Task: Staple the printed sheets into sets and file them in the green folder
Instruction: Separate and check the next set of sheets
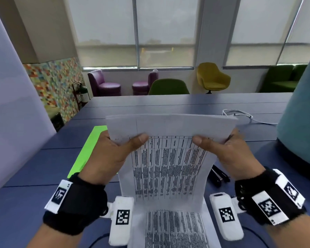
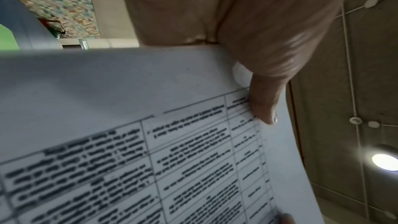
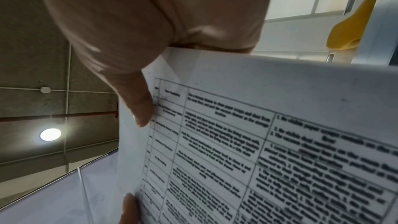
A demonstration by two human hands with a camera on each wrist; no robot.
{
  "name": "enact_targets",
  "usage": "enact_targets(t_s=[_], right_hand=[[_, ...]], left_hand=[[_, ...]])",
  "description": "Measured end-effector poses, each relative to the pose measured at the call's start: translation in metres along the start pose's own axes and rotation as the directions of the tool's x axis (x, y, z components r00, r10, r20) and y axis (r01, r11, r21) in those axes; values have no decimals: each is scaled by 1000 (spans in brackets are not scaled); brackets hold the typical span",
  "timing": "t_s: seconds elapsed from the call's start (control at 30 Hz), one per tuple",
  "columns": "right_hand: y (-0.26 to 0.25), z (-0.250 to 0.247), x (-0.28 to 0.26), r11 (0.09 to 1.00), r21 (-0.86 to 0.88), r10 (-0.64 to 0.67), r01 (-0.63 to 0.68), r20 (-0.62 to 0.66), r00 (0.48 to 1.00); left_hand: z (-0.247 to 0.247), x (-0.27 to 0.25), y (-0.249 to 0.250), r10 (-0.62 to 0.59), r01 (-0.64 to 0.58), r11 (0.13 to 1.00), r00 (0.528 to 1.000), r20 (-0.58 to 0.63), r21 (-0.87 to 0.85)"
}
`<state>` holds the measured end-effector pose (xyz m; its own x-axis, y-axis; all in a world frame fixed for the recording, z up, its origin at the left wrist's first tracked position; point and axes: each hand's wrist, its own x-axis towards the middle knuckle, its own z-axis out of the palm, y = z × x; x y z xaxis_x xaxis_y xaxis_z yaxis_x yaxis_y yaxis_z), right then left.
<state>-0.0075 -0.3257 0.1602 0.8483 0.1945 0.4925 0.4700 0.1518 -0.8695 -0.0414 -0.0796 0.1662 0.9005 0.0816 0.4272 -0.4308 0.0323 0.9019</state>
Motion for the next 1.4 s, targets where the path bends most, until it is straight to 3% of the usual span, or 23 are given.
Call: enact_targets(t_s=[0.2,0.3,0.47,0.53,0.6,0.7,0.8,0.9,1.07,1.17,1.27,1.4], right_hand=[[-13,3,11,999,31,-28,29,-24,999],[-13,4,9,998,48,-45,46,-20,999],[45,-3,-13,952,-207,225,-227,-36,974],[68,-7,-23,915,-229,332,-332,-44,942],[80,-9,-30,907,-233,356,-351,-23,934],[66,-8,-27,922,-251,300,-295,-22,954],[32,-6,-16,964,-222,138,-148,-59,989],[0,-1,-8,983,-181,20,-41,-120,993],[-14,17,-15,946,-322,11,-30,-61,998],[-12,15,-25,917,-397,-49,29,-42,998],[-1,10,-33,945,-325,-21,-17,-113,993],[52,6,-56,930,-248,261,-271,-76,962]], left_hand=[[5,11,8,40,-45,997,997,-69,-66],[4,8,6,30,-34,994,999,-42,-103],[-1,-7,-55,-162,165,984,985,-56,68],[-2,-15,-82,-250,254,965,966,-59,68],[-1,-24,-100,-297,302,951,952,-77,68],[4,-21,-88,-230,240,969,964,-131,61],[5,-10,-56,-96,100,994,993,-73,49],[7,-6,-42,-41,45,991,999,-31,128],[18,-5,-50,77,-51,986,983,-165,156],[24,-16,-49,102,-86,989,985,-139,120],[20,-31,-63,19,-4,993,993,-119,120],[20,-55,-100,-206,217,972,972,-112,94]])
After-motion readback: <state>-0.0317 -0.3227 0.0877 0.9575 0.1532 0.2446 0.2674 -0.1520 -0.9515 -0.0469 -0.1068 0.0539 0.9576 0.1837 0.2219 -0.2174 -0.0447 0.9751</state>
